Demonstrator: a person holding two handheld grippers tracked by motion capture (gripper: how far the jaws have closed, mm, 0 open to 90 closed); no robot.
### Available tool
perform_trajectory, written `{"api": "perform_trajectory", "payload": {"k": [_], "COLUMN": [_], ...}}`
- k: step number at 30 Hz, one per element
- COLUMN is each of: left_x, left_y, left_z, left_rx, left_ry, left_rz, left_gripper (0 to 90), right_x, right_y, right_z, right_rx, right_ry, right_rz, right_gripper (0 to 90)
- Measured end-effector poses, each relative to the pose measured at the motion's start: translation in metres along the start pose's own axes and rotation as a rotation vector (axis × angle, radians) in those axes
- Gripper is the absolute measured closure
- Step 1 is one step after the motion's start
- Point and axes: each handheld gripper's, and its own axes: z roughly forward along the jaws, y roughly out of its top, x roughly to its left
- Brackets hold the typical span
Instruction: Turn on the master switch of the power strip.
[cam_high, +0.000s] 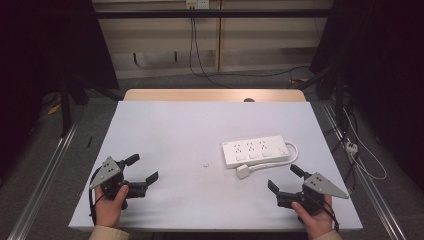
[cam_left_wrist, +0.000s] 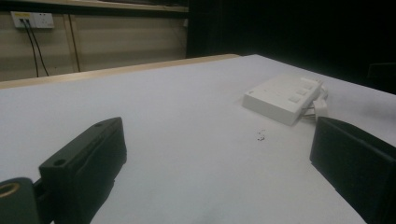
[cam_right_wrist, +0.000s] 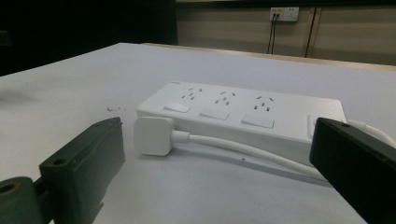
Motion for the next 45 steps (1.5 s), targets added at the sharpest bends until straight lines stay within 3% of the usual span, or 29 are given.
{"api": "perform_trajectory", "payload": {"k": [45], "left_x": [0.001], "left_y": [-0.001], "left_z": [0.001], "left_rx": [0.006], "left_ry": [-0.002], "left_rz": [0.006], "left_gripper": [3.5], "right_x": [-0.018], "right_y": [0.011], "right_z": [0.018], "right_rx": [0.032], "right_ry": [-0.024], "right_rz": [0.002], "right_gripper": [5.9]}}
